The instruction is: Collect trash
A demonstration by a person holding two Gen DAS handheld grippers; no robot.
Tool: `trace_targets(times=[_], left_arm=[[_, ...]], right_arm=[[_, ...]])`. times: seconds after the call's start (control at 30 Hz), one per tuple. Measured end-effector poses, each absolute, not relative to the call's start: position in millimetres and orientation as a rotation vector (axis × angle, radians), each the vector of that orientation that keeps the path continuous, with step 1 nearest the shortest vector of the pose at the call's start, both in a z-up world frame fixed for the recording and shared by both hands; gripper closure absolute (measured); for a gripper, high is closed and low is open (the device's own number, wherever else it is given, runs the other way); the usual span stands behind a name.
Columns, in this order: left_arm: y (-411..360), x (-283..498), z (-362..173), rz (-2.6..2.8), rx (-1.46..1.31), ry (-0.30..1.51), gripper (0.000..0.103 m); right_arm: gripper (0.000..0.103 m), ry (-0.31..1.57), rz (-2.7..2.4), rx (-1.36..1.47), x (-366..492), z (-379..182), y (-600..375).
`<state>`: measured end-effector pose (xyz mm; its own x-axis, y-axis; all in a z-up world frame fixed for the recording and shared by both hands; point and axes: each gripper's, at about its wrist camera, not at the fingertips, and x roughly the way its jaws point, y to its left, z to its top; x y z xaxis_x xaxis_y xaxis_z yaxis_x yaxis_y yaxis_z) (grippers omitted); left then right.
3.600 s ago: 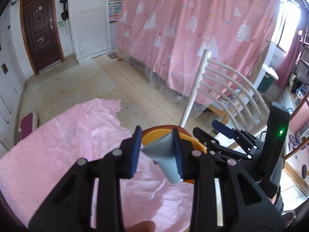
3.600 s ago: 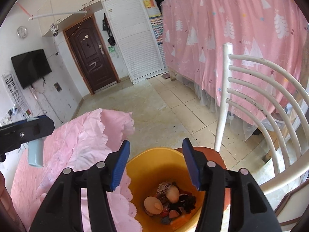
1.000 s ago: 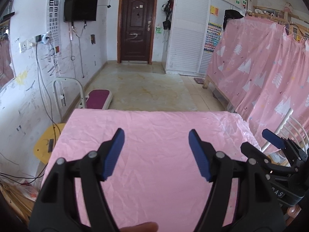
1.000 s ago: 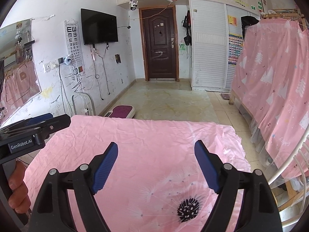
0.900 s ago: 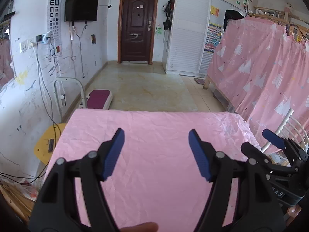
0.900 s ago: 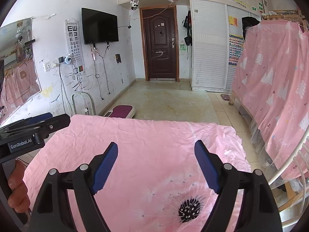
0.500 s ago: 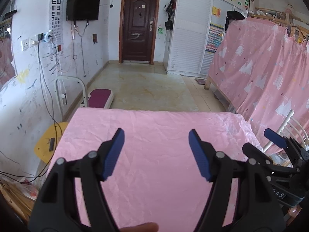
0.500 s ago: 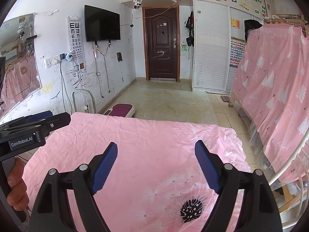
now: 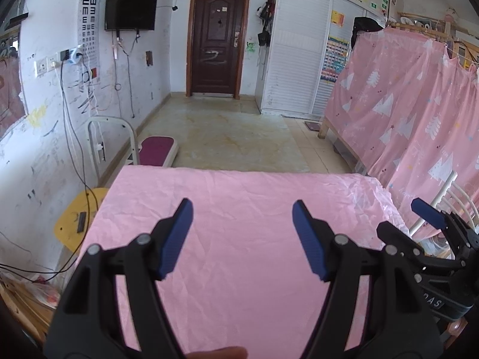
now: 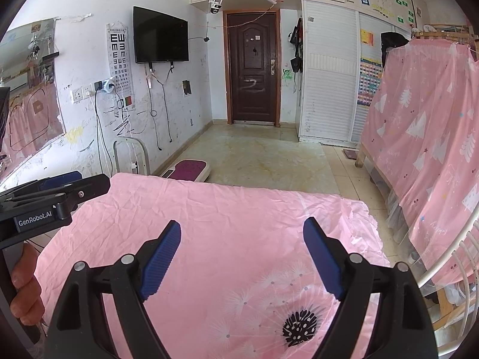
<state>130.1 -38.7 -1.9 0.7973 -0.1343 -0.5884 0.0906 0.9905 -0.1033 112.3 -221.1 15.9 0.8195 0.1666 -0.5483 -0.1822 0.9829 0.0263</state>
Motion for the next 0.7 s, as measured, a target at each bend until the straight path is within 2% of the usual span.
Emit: trace_targets(times=[0.3, 0.37, 0.7], left_arm=[[-38.2, 131.9, -2.6, -0.115, -0.075, 0.64, 0.037], [-38.6, 132.5, -2.9, -0.114, -0.078, 0.639, 0.031], [-38.1, 133.1, -5.7, -0.11, -0.08, 0.645, 0.031]], right_arm=[[0.029, 0.582, 0.185, -0.029, 112.7, 16.3, -220.7], [0.029, 0.583, 0.185, -0.029, 112.7, 16.2, -220.6], [0.029, 0.586, 0.186, -0.03, 113.6, 15.1, -219.9]])
